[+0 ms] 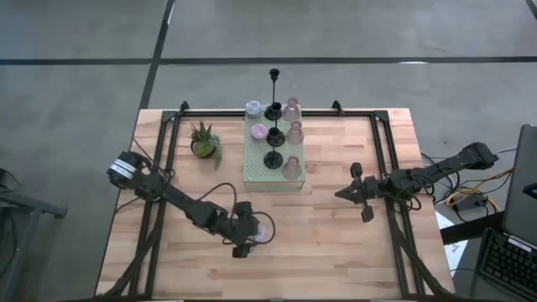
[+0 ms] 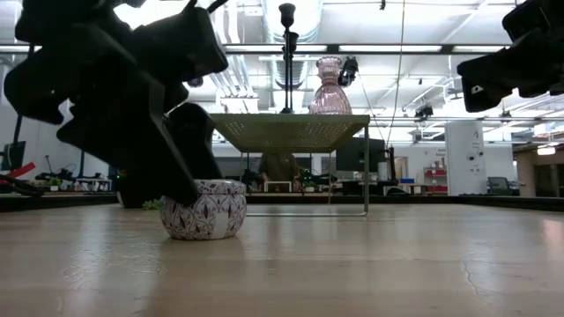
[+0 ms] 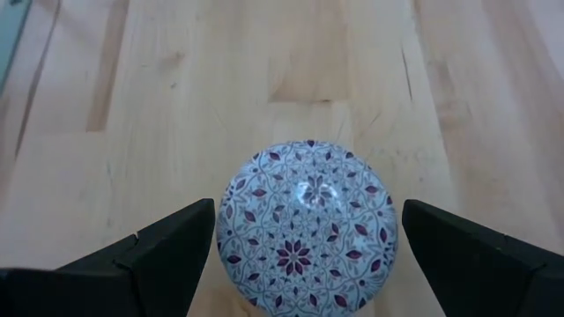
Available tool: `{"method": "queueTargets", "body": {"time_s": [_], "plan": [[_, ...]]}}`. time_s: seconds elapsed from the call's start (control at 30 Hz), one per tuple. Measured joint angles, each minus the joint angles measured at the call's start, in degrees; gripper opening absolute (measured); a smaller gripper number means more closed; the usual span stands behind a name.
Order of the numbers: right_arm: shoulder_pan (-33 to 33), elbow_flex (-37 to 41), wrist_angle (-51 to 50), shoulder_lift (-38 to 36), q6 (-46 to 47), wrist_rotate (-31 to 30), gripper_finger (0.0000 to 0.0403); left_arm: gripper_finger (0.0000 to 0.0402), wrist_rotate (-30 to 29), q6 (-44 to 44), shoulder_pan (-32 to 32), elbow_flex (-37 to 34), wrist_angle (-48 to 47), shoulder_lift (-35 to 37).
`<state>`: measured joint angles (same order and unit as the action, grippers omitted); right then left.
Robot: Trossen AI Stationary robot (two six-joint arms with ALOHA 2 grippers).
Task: Pick & Place candle stick holders
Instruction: Put the red patterned scented candle on the shelf
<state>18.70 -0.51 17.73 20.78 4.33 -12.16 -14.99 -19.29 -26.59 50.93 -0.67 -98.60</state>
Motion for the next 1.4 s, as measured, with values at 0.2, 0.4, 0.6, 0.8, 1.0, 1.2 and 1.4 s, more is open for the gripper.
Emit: {"method": "queueTargets", "body": {"time_s": [0.2, 0.4, 0.6, 0.8, 1.0, 1.2, 1.4], "plan": [[0.0, 0.0, 0.0, 0.0, -0.1, 0.0, 0.0008, 0.0369, 0.0, 0.0, 0.1, 0.1, 0.2, -1.1], [0.0, 0.0, -0.9, 0.0, -1.5, -1.6, 0.0008, 0.0369, -0.1, -0.2, 0.2, 0.1, 0.6, -1.3], [0.0, 0.0, -1.4, 0.0, -0.3, -1.8, 0.0008, 0.034, -0.7, -0.2, 0.2, 0.1, 0.7, -1.3], [0.0, 0.0, -1.5, 0.1, -0.3, -1.8, 0.0008, 0.0299, -1.8, -0.3, 0.7, -0.4, 1.1, -1.3], [0.0, 0.0, -1.5, 0.1, -0.3, -1.8, 0.0008, 0.0312, -1.7, 0.0, 0.8, -0.4, 1.0, -1.2], [0.0, 0.0, -1.5, 0.0, -0.3, -1.8, 0.0008, 0.0304, -1.2, 0.9, 0.9, -0.6, 0.1, -0.2], [0.0, 0.0, -1.4, 0.0, -0.2, -1.8, 0.0008, 0.0305, -1.0, 1.7, 1.4, -0.6, -1.8, 4.0]]}}
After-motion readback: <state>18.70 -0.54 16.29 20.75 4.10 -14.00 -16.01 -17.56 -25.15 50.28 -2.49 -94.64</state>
